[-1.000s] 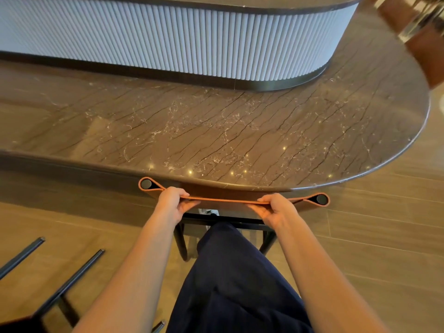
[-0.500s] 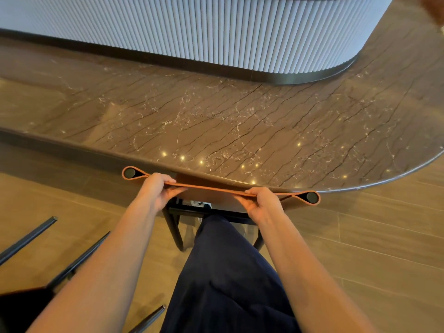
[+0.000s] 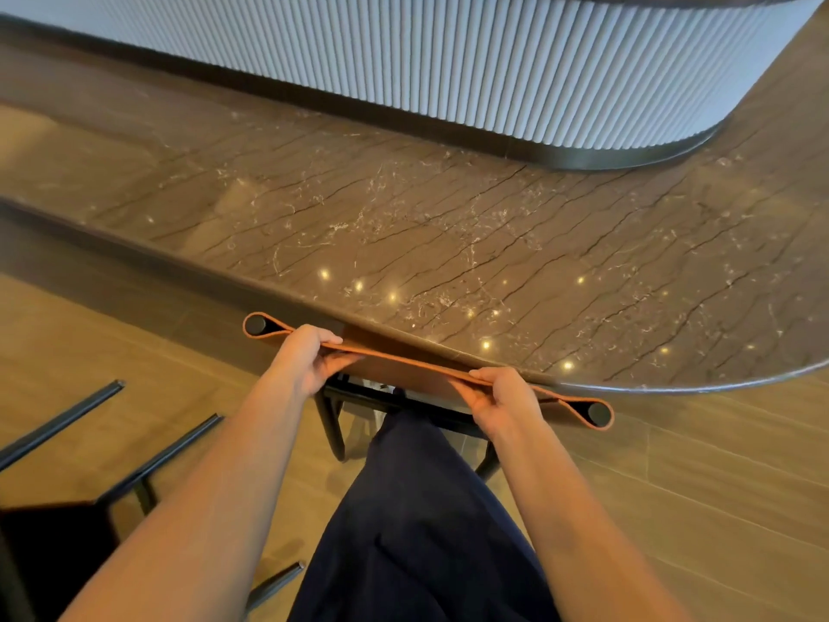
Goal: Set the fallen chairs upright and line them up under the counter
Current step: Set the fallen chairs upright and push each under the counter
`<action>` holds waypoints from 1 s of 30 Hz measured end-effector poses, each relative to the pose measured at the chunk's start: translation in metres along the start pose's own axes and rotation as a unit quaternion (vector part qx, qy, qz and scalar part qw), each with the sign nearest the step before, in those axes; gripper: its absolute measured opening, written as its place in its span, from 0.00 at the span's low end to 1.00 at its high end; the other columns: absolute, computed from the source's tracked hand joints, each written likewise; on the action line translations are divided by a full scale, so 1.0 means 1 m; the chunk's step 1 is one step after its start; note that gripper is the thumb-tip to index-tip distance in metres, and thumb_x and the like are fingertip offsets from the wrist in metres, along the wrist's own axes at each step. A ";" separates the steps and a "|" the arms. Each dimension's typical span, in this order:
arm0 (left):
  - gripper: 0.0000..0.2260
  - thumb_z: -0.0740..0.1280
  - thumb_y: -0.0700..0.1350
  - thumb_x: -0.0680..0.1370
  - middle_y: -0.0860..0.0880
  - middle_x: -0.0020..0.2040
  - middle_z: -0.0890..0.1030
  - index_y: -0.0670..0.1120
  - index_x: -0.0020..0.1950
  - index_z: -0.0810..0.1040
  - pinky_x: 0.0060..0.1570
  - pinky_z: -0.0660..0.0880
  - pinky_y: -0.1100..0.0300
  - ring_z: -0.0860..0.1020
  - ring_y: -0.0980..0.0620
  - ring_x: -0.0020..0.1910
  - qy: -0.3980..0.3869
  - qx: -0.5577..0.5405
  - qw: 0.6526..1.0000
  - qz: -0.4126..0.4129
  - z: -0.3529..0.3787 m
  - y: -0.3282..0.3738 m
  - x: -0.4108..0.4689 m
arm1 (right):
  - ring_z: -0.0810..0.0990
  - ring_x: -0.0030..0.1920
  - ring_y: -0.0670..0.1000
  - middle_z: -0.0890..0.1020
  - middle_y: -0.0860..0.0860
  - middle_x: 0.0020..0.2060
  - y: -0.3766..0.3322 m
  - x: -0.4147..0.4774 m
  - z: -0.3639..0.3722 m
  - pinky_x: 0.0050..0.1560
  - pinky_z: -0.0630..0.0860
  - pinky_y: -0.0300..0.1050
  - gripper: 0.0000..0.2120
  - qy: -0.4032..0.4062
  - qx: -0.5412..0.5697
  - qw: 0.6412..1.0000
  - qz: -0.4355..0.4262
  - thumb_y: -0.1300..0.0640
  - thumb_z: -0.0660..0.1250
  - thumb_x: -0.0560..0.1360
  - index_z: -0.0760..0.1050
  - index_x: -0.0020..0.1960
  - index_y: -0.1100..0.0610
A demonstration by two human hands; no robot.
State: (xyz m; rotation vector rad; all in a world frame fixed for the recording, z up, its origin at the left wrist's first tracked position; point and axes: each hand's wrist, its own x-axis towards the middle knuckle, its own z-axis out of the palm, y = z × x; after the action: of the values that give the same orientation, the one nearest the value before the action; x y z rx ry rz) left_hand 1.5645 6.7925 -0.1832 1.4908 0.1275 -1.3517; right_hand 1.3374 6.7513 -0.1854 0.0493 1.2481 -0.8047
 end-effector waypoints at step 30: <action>0.09 0.57 0.29 0.76 0.36 0.51 0.78 0.37 0.53 0.72 0.27 0.80 0.47 0.80 0.35 0.51 0.054 -0.009 0.997 -0.050 -0.031 -0.032 0.000 | 0.78 0.53 0.67 0.75 0.67 0.57 0.041 0.002 -0.027 0.51 0.78 0.62 0.13 0.024 -0.015 0.999 0.020 0.77 0.59 0.74 0.70 0.56 0.65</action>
State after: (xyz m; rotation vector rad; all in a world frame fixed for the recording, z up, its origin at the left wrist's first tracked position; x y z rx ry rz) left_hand 1.5635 6.8289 -0.2093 1.5606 0.2860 -1.3458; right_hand 1.3382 6.7925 -0.2125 0.0688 1.2999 -0.7524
